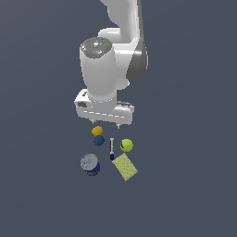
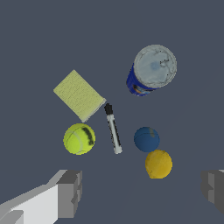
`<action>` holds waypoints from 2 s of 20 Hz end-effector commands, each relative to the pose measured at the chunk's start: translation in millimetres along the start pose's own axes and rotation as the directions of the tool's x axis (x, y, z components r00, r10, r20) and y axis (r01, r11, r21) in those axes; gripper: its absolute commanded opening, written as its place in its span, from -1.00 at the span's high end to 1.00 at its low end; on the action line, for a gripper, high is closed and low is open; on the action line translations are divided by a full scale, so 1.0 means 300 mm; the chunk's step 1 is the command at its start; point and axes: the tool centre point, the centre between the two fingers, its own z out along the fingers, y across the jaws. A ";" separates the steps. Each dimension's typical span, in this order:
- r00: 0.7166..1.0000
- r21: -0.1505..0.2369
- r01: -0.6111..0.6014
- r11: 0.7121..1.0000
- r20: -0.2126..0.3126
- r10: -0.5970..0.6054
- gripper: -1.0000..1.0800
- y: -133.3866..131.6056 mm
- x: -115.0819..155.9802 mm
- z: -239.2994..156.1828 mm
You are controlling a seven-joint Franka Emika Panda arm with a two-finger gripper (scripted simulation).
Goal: Pick up a designated object from a clutter of objects.
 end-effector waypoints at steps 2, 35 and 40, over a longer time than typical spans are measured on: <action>0.996 0.006 -0.086 0.996 0.005 0.086 -0.92 0.050 0.000 0.130; 0.954 0.000 -0.301 0.954 0.011 0.301 -0.92 0.193 -0.054 0.588; 0.953 0.000 -0.301 0.954 0.011 0.301 -0.92 0.193 -0.052 0.610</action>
